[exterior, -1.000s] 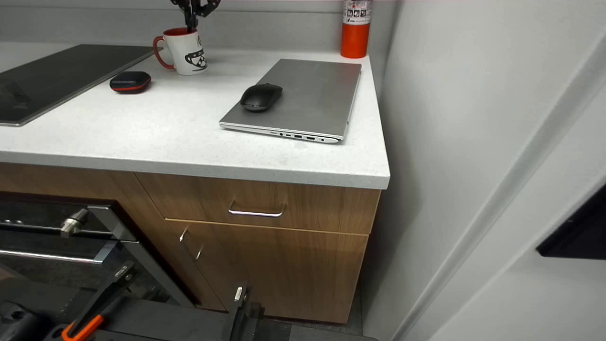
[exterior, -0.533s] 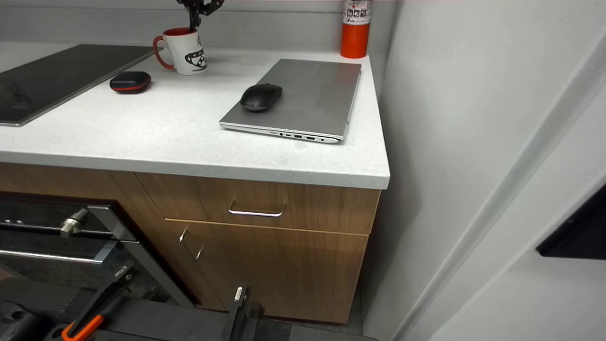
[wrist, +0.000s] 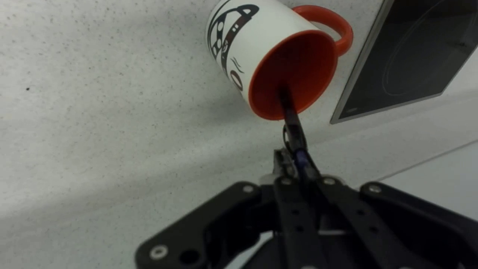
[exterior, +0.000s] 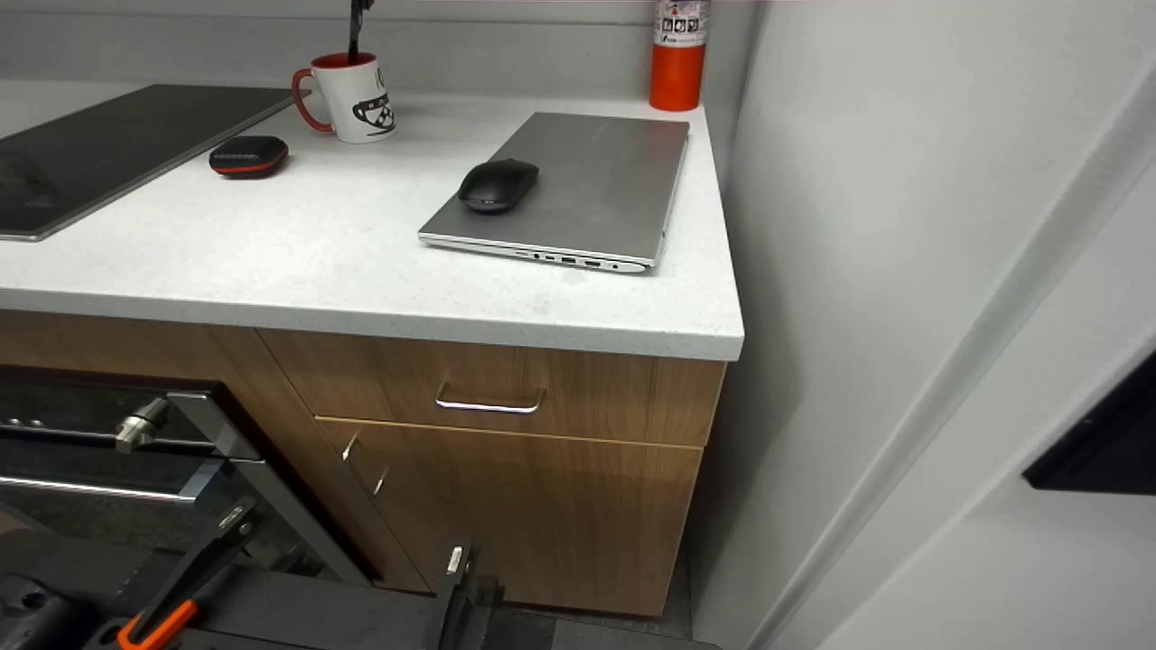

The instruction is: Take the pen out of the mug and put it on the counter

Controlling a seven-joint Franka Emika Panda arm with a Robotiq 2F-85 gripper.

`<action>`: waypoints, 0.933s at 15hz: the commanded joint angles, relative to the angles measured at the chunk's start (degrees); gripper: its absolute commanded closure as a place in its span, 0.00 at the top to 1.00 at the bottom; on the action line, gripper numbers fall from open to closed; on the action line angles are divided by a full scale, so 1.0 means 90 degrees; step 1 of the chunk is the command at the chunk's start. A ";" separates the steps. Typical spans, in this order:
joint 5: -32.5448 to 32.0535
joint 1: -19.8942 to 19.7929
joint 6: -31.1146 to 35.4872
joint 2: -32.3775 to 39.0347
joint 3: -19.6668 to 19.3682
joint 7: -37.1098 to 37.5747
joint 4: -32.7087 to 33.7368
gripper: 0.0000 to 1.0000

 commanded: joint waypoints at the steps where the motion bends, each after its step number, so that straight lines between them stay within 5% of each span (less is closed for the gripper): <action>1: 0.0263 -0.0143 0.0054 -0.0840 0.0000 -0.0228 -0.0783 0.02; 14: -0.0017 0.0148 0.0240 -0.2821 -0.1032 0.0080 -0.3144 0.02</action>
